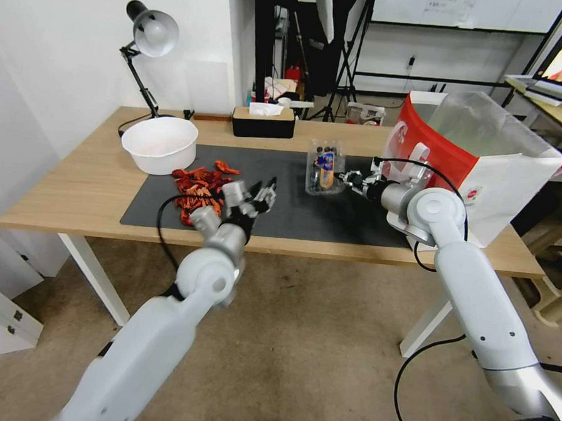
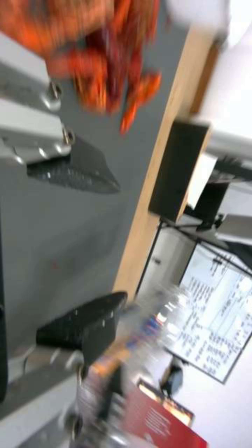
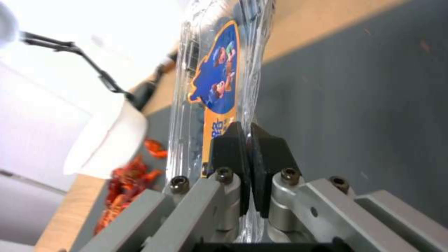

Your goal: Close the takeout container lid, then place the container into the takeout bag.

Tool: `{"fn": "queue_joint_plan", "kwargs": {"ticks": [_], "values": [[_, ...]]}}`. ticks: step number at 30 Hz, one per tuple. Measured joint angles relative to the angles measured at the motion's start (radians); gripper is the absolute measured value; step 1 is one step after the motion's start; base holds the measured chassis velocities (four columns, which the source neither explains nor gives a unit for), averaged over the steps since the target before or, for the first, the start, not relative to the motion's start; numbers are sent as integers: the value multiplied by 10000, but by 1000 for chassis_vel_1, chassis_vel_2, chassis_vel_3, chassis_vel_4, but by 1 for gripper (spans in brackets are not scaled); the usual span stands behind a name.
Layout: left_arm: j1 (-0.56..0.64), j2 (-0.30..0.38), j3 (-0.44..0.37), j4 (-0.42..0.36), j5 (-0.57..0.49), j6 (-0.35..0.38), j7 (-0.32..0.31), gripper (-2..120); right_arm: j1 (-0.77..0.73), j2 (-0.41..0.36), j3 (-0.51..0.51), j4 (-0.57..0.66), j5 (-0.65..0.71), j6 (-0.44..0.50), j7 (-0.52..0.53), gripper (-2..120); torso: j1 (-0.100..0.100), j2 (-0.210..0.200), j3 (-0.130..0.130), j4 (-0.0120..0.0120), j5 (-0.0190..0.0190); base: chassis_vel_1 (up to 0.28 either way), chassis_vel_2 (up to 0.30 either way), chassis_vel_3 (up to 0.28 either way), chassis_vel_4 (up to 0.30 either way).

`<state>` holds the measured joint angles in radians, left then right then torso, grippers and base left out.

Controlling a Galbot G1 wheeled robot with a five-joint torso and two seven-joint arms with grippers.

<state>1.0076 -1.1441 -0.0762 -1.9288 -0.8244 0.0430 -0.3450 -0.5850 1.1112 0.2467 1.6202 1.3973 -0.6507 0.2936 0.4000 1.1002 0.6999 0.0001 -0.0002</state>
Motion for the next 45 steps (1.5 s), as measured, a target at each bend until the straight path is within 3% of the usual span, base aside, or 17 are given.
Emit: {"fn": "queue_joint_plan", "kwargs": {"ticks": [3, 7, 15, 22, 24, 26, 27, 28, 29, 34, 40, 45], "values": [[1222, 319, -457, -398, 1222, -474, 155, 72, 125, -125, -13, 260, -493, 426, -649, 0, -1, 0, 0, 2, 0, 0, 0, 0, 0], [1980, 478, -669, -600, 1937, -875, 188, 86, 142, -447, 294, 719, -1217, 1005, -1207, 0, 0, 0, -1, 2, 1, 0, 0, 0, 0], [2270, 505, -738, -675, 2108, -998, 210, 99, 143, -687, 535, 1012, -1455, 1326, -1329, 0, -1, 0, -1, -9, 0, 0, 0, 0, 0], [3066, 440, -1160, -750, 2559, -1392, 317, 100, 424, -1379, 1057, 1552, -2651, 2114, -1365, 0, 0, 0, 0, 4, 0, 0, 0, 0, 0], [3309, 418, -1255, -821, 2795, -1525, 371, 100, 419, -2069, 1638, 1795, -3989, 2674, -1158, 0, -1, 0, -1, -3, 4, 0, 0, 0, 0], [3324, 408, -1258, -816, 2816, -1544, 374, 100, 348, -2236, 1784, 1852, -4254, 2764, -1125, 0, 0, 0, -1, -1, 4, 0, 0, 0, 0], [3235, 441, -1092, -709, 2830, -1557, 430, 100, -222, -2935, 2515, 2152, -5242, 2852, -1037, 0, -1, -1, -1, 6, 4, 0, 0, 0, 0], [3144, 487, -981, -627, 2835, -1557, 530, 100, -709, -3311, 2914, 2374, -5756, 2855, -950, 0, -2, 0, -2, -15, -2, 0, 0, 0, 0], [3132, 540, -954, -565, 2853, -1574, 641, 100, -1260, -3597, 3205, 2579, -6305, 2852, -803, 0, -2, 0, -1, -17, 6, 0, 0, 0, 0], [3215, 561, -957, -555, 2890, -1597, 686, 100, -2003, -3644, 3405, 2717, -6692, 2805, -597, 0, 0, -2, 1, 3, 5, 0, 0, 0, 0], [3272, 505, -953, -567, 2980, -1597, 692, 100, -2397, -3373, 3428, 2797, -6674, 2672, -244, 0, -1, -2, 0, 0, 3, 0, 0, 0, 0], [3353, 519, -988, -567, 3014, -1598, 686, 100, -2584, -3162, 3400, 2917, -6619, 2624, -81, 20, 0, -2, 0, 1, 1, 0, 0, 0, 0]]}}
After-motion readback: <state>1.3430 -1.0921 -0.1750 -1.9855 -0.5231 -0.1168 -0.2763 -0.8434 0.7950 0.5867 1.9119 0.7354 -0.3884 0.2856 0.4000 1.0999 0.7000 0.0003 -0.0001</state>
